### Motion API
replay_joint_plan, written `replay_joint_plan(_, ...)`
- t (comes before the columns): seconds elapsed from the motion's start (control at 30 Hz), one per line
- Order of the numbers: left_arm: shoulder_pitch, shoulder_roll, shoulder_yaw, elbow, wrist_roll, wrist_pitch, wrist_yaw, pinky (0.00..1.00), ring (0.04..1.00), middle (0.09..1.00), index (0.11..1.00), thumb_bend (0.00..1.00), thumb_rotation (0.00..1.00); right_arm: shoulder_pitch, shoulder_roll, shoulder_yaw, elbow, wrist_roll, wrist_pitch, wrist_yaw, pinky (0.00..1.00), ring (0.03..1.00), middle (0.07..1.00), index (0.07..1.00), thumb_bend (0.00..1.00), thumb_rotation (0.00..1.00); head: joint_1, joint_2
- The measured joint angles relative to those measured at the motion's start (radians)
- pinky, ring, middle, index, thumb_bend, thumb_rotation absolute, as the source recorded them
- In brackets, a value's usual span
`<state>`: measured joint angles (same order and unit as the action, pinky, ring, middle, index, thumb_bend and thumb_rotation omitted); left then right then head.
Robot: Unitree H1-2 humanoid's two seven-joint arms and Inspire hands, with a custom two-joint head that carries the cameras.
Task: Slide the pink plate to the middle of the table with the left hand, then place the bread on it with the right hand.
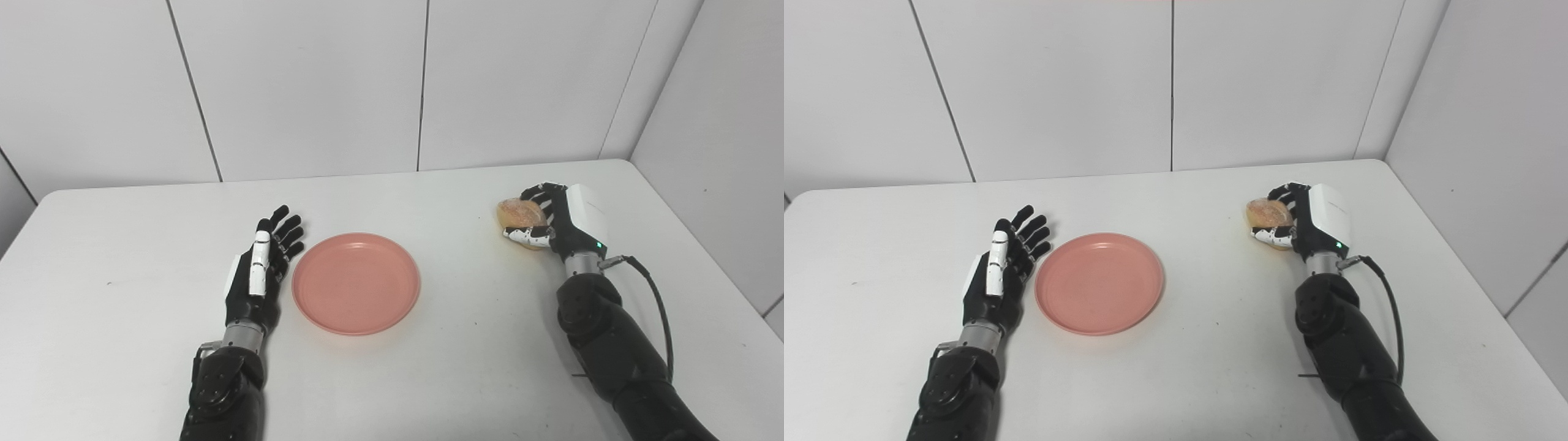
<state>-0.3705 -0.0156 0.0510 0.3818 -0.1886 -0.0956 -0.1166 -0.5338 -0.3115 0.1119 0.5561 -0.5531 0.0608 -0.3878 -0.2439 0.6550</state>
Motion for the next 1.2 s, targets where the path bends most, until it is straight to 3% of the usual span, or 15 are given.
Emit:
replay_joint_plan(0.33, 0.0, 0.0, -0.008, 0.0, 0.013, 0.0, 0.0, 0.9, 0.894, 0.876, 0.875, 0.46, 1.0, 0.001, 0.003, -0.007, -0.025, 0.037, -0.006, 0.001, 0.38, 0.463, 0.546, 0.495, 0.5, 0.13, 0.021, -0.005)
replay_joint_plan(0.57, 0.0, -0.002, -0.014, 0.0, 0.02, -0.001, 0.009, 0.91, 0.897, 0.88, 0.879, 0.46, 1.0, 0.009, 0.036, -0.016, -0.119, 0.117, -0.065, 0.043, 0.41, 0.483, 0.559, 0.495, 0.5, 0.13, 0.038, -0.005)
replay_joint_plan(0.9, 0.0, -0.016, -0.03, 0.001, 0.054, -0.006, 0.024, 0.92, 0.909, 0.894, 0.901, 0.51, 1.0, 0.053, 0.088, 0.029, -0.261, 0.118, -0.102, 0.109, 0.38, 0.458, 0.533, 0.495, 0.5, 0.13, 0.077, -0.006)
replay_joint_plan(1.1, 0.001, -0.028, -0.036, 0.001, 0.062, -0.008, 0.03, 0.91, 0.909, 0.899, 0.906, 0.47, 1.0, 0.088, 0.118, 0.047, -0.32, 0.116, -0.103, 0.151, 0.36, 0.434, 0.535, 0.495, 0.5, 0.13, 0.091, -0.002)
replay_joint_plan(1.2, 0.001, -0.029, -0.041, 0.0, 0.072, -0.008, 0.032, 0.92, 0.915, 0.906, 0.911, 0.45, 1.0, 0.09, 0.123, 0.057, -0.342, 0.114, -0.104, 0.172, 0.4, 0.467, 0.556, 0.495, 0.5, 0.13, 0.097, 0.003)
